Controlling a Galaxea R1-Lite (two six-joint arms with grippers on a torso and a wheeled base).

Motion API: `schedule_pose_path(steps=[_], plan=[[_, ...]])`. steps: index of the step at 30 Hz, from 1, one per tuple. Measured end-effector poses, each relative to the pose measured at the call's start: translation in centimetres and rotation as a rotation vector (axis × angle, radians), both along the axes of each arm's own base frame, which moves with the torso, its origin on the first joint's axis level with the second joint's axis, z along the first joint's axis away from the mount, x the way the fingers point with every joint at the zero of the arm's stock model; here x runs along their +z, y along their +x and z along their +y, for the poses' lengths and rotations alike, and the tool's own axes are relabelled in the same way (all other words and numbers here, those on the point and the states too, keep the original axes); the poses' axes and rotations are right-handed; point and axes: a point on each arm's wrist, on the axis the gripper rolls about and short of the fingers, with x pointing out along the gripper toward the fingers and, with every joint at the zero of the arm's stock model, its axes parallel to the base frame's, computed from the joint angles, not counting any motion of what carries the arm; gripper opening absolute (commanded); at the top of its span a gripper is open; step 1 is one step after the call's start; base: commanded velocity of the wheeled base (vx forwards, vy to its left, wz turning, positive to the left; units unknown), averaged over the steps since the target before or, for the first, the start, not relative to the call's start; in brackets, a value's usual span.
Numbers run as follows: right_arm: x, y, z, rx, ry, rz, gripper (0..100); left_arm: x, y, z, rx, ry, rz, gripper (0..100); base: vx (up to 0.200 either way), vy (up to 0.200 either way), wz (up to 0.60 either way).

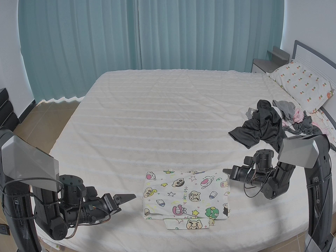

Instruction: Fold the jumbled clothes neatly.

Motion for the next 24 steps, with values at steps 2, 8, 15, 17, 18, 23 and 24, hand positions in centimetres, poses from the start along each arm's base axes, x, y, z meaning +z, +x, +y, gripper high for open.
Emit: schedule_pose_path(steps=[2, 8, 15, 17, 18, 23, 24], plan=[[0.0, 0.1, -0.1, -0.004, 0.001, -0.005, 0, 0.0, 0.0, 0.0, -0.001, 0.000, 0.000, 100, 0.000, 0.000, 0.00], [0.0, 0.2, -0.4, -0.026, -0.007, -0.006, 0, 0.0, 0.0, 0.0, 0.001, 0.001, 0.000, 100, 0.000, 0.000, 0.00], [-0.2, 0.0, -0.7, -0.039, -0.012, 0.007, 0, -0.1, 0.0, 0.0, 0.001, 0.002, 0.002, 100, 0.000, 0.000, 0.00], [-0.3, -0.1, -0.8, -0.044, -0.015, 0.012, 100, -0.1, 0.0, 0.0, 0.000, 0.002, 0.002, 100, 0.000, 0.000, 0.00], [-0.3, -0.2, -0.8, -0.046, -0.017, 0.016, 100, -0.1, 0.0, 0.0, 0.000, 0.002, 0.002, 100, 0.000, 0.000, 0.00], [-0.2, -0.8, -1.0, -0.048, -0.022, 0.033, 100, -0.1, 0.0, 0.0, 0.000, 0.003, 0.001, 100, 0.000, 0.000, 0.00], [-0.2, -1.1, -1.0, -0.047, -0.024, 0.041, 100, -0.1, 0.0, 0.0, 0.000, 0.003, 0.002, 100, 0.000, 0.000, 0.00]])
